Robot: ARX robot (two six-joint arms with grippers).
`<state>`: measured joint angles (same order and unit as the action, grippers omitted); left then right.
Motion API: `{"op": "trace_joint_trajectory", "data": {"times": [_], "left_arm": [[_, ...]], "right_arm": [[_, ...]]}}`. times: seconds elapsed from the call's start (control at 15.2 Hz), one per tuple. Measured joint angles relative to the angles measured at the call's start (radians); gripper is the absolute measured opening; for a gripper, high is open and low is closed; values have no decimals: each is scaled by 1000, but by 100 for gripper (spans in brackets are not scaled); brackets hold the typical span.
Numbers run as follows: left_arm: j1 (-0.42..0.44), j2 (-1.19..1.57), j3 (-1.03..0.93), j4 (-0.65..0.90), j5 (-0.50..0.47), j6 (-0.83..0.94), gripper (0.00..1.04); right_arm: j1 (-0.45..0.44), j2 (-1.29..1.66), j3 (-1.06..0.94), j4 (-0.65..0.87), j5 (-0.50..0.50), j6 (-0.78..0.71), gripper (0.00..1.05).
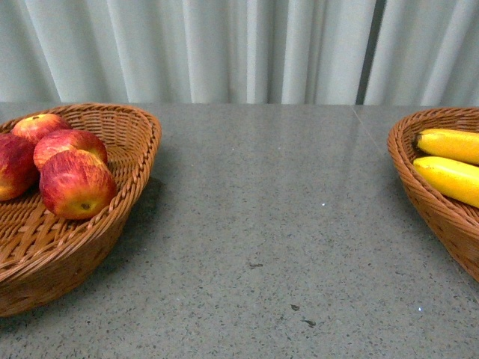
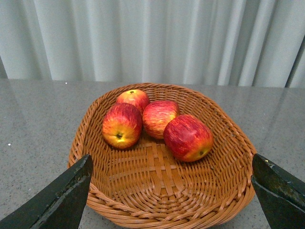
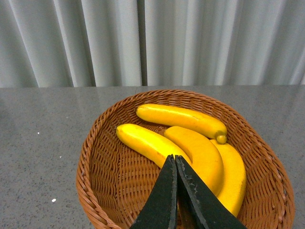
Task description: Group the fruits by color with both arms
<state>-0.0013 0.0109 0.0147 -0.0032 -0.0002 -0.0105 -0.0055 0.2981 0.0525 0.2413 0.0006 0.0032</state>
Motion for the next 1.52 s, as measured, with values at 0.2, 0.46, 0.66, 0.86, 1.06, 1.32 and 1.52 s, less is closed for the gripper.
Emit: {"op": "trace_joint_trajectory", "data": {"times": [0.2, 0.46, 0.66, 0.86, 1.06, 1.32, 1.52], "left_arm": [[0, 0, 0, 0, 0, 0, 98], [0, 0, 0, 0, 0, 0, 98], [0, 0, 0, 1, 0, 0, 98], [0, 0, 0, 0, 0, 0, 98], [0, 0, 0, 0, 0, 0, 98], [0, 0, 0, 0, 0, 0, 98], [0, 0, 0, 0, 0, 0, 98]], "right_arm": [[0, -63, -29, -16, 0, 0, 2], [0, -161, -39, -120, 0, 0, 2], [0, -294, -39, -254, 0, 0, 2], [0, -294, -39, -245, -1, 0, 2], [0, -294, -39, -246, -1, 0, 2], [0, -294, -39, -246, -1, 0, 26], [0, -294, -39, -246, -1, 0, 65]]}}
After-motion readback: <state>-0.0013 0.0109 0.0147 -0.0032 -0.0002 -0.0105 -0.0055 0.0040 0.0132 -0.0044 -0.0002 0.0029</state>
